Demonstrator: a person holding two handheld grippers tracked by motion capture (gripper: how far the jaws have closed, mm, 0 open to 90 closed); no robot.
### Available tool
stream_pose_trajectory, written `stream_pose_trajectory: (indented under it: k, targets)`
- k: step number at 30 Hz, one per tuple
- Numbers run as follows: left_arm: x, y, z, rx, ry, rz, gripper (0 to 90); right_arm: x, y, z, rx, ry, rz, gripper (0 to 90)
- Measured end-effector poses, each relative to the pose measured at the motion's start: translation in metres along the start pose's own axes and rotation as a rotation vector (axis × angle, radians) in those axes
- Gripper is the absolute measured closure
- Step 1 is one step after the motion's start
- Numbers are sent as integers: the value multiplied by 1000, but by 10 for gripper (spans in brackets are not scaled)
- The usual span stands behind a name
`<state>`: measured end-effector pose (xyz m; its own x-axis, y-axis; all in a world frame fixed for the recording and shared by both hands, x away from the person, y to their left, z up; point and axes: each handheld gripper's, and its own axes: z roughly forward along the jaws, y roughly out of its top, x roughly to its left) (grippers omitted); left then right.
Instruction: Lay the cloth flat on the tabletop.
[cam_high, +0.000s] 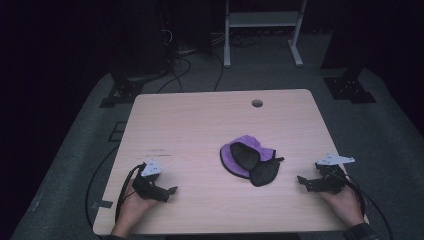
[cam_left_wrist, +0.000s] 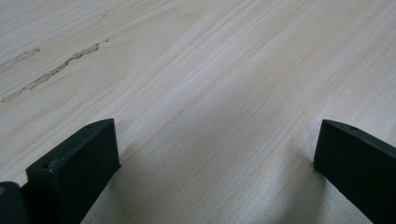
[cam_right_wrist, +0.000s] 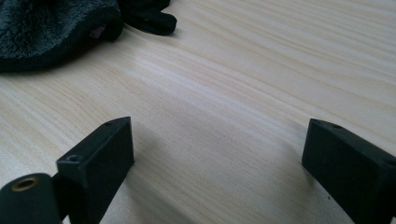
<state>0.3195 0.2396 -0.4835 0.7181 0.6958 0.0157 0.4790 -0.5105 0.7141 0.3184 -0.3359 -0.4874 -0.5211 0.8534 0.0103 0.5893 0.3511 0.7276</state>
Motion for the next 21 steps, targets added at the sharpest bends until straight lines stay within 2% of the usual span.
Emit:
stream_pose_trajectory:
  k: [6,8,10,12,21]
  targets:
    - [0,0,0,0,3,-2,0,1,0,0,3,-1,0,90]
    - [0,0,0,0,4,-5,0,1,2,-2,16,14,-10,130]
    - [0,0,0,0,4,-5,0,2,4,-3,27,43,-4,131]
    - [0,0,0,-1,5,-6,0,4,7,-3,31,51,-12,132]
    - [0,0,1,-1,6,-7,0,19,28,-11,-37,82,-46,135]
